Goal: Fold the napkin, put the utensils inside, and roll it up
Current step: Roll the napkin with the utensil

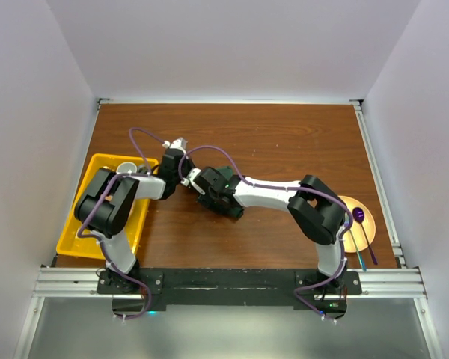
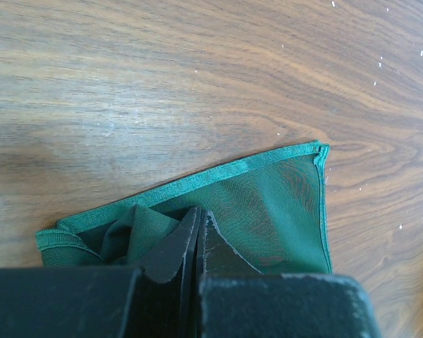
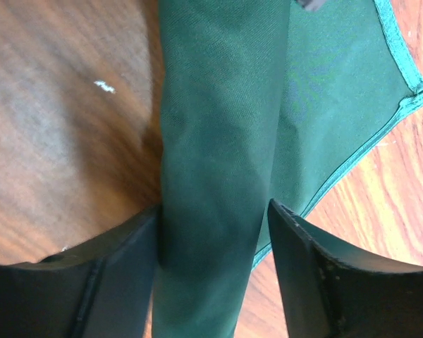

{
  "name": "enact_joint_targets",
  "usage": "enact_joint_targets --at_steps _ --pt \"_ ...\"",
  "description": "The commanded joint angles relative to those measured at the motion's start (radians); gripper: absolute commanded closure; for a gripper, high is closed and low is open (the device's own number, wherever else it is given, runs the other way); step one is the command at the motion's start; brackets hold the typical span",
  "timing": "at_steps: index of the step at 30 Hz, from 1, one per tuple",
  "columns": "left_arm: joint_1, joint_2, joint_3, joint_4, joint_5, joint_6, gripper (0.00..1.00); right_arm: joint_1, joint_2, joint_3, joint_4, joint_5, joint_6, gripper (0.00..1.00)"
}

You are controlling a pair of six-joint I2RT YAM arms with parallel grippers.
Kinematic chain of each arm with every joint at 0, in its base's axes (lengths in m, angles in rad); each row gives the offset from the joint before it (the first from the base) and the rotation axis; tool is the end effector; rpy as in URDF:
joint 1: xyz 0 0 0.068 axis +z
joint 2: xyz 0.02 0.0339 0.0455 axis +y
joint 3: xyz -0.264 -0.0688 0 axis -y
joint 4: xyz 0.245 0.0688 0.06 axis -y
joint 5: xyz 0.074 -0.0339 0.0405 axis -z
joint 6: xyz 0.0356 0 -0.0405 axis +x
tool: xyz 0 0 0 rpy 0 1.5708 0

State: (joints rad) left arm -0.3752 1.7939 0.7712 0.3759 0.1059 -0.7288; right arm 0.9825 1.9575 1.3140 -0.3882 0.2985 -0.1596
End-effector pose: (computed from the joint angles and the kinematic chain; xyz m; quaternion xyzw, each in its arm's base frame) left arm 0.3192 -0.1298 0.1272 -0.1340 0.8841 -0.2738 0.3542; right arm 0.2346 0.3328 0.1663 -0.4819 0.8233 -0.0260 0.2987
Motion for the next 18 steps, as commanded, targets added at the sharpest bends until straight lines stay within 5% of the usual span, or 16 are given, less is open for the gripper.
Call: enact_joint_targets --at_steps 1,8,13,15,18 --pt "0.004 0.059 0.006 -0.137 0.008 0.038 1.0 0.004 0.009 -0.038 0.084 0.073 -0.004 0.4" --pt "0.004 0.078 0.023 -0.143 0.023 0.043 1.0 0.018 -0.002 -0.075 0.106 0.076 0.015 0.42" --pt "0.004 0.072 0.049 -0.161 0.037 0.068 1.0 0.012 0.021 -0.067 0.094 0.042 0.061 0.67" --pt "0.004 0.061 0.065 -0.175 0.04 0.075 1.0 0.005 0.023 -0.061 0.089 -0.007 0.101 0.89" --pt "0.005 0.027 0.085 -0.196 0.047 0.089 1.0 -0.015 0.024 -0.065 0.095 -0.114 0.152 1.0"
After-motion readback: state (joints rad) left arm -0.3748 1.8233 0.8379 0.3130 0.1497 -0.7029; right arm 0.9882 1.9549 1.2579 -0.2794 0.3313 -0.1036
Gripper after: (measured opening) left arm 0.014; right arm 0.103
